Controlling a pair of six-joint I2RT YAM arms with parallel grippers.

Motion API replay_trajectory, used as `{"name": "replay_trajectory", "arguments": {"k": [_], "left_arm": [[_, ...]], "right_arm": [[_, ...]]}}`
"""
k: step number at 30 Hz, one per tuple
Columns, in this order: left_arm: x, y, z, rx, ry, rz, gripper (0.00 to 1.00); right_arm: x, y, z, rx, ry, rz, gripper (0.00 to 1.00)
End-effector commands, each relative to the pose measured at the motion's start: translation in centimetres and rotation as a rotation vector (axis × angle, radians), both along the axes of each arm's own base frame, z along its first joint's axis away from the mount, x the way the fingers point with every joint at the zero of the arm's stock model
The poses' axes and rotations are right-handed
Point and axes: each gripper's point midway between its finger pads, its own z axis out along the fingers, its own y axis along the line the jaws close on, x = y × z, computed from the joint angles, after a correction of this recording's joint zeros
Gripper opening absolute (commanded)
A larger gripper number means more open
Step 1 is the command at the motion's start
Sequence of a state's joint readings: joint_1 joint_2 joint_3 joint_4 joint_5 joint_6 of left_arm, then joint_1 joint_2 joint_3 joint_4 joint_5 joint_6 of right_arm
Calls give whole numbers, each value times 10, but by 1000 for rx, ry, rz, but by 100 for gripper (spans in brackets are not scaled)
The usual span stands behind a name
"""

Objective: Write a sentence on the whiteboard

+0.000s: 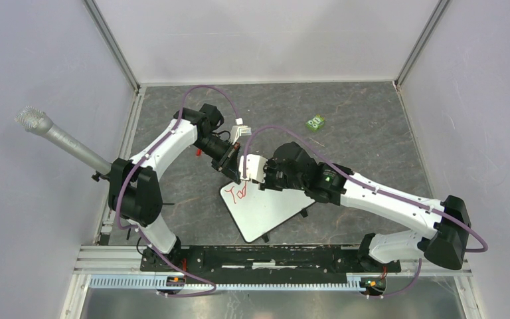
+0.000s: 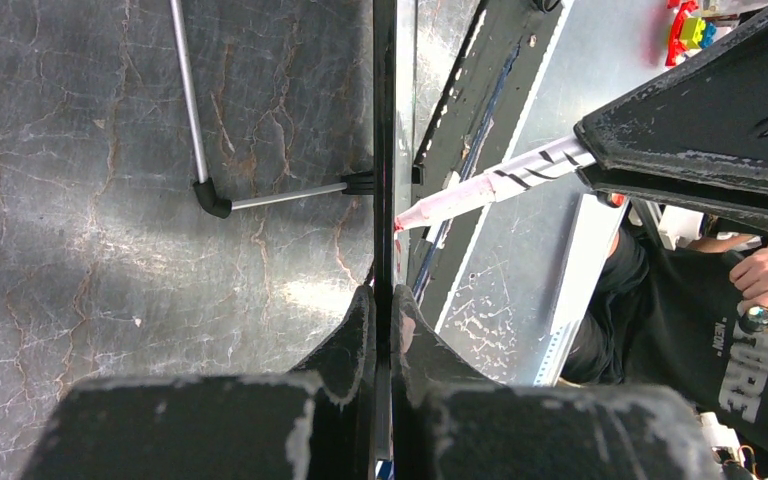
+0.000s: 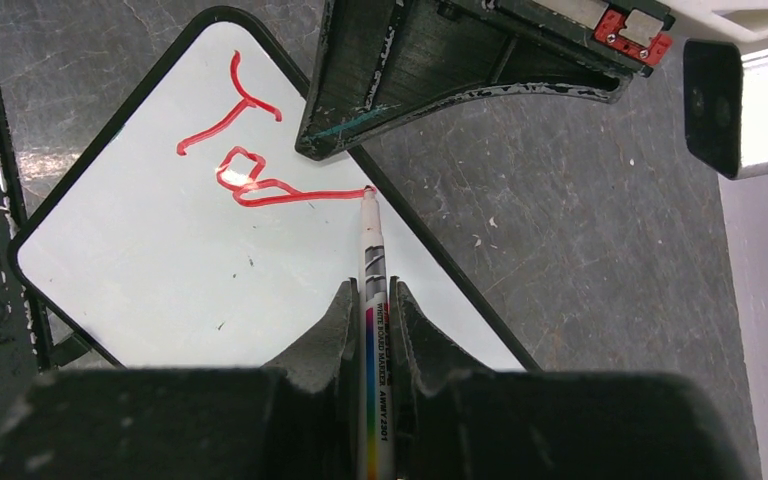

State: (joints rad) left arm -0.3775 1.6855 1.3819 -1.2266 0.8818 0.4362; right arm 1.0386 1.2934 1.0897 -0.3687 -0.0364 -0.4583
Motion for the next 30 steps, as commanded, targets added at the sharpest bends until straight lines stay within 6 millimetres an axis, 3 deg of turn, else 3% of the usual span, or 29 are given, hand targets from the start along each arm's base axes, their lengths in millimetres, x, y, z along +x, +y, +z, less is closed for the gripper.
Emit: {"name": "replay_trajectory", "arguments": {"k": [1,17,30], "left_arm": [[-7,0,9,-27,-27,-26,2],[-8,1,8,-24,-27,-26,2],[-7,0,8,-24,-25,-24,2]], "right_arm": [[-10,3,-11,-12,37,27,0],[-29,-4,-37,-64,70,65,0],[-27,-14,-21,-67,31,46,0]]}}
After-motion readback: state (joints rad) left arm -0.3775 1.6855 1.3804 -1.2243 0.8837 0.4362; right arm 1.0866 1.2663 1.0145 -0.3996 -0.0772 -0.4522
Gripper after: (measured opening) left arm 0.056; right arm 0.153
